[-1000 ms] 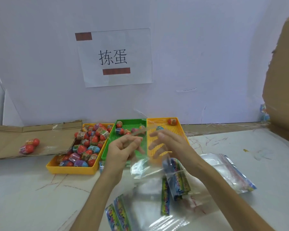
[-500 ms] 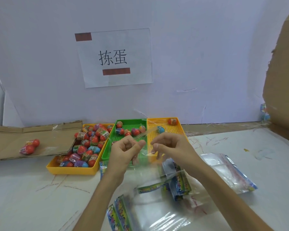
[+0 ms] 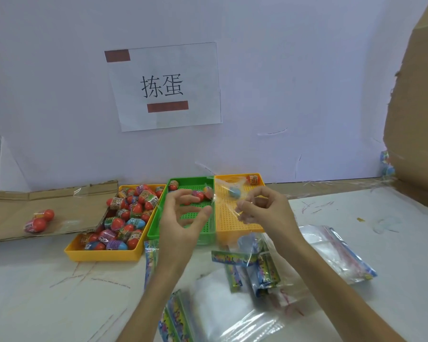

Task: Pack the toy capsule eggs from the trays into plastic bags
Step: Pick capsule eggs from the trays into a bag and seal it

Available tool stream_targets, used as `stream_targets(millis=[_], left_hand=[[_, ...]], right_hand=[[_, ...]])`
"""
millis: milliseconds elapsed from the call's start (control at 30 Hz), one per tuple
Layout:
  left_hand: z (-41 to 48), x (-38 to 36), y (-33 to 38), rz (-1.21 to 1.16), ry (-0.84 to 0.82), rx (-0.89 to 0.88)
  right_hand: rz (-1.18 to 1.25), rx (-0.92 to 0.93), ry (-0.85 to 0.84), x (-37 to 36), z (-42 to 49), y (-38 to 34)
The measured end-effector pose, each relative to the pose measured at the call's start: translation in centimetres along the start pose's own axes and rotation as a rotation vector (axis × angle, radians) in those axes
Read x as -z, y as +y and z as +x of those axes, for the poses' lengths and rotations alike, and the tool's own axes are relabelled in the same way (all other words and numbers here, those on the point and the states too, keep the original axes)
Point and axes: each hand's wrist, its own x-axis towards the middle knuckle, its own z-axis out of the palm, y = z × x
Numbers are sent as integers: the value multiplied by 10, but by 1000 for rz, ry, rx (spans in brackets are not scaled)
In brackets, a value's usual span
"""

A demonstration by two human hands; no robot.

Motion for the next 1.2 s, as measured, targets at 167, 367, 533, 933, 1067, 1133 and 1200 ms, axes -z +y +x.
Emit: stream_targets(millis=[167, 367, 533, 933, 1067, 1133, 1200], left_hand=[[-8, -9, -2, 495, 58, -580], [-8, -10, -5, 679, -84, -596], [-6, -5, -5, 609, -53, -555], [-9, -9, -3, 455, -114, -496], [-9, -9, -4, 407, -115, -439], [-9, -9, -5, 382, -121, -382], [-9, -9, -5, 361, -139, -310]], right_hand=[[13, -12, -68, -2, -1, -2], [-62, -21, -338, -11, -6, -2], [-109, -34, -302, -7, -4, 1], [-340, 95, -222, -7, 1, 15], [-337, 99, -223, -5, 1, 16], [-325, 111, -234, -5, 1, 14], [-303, 116, -303, -5, -1, 13]])
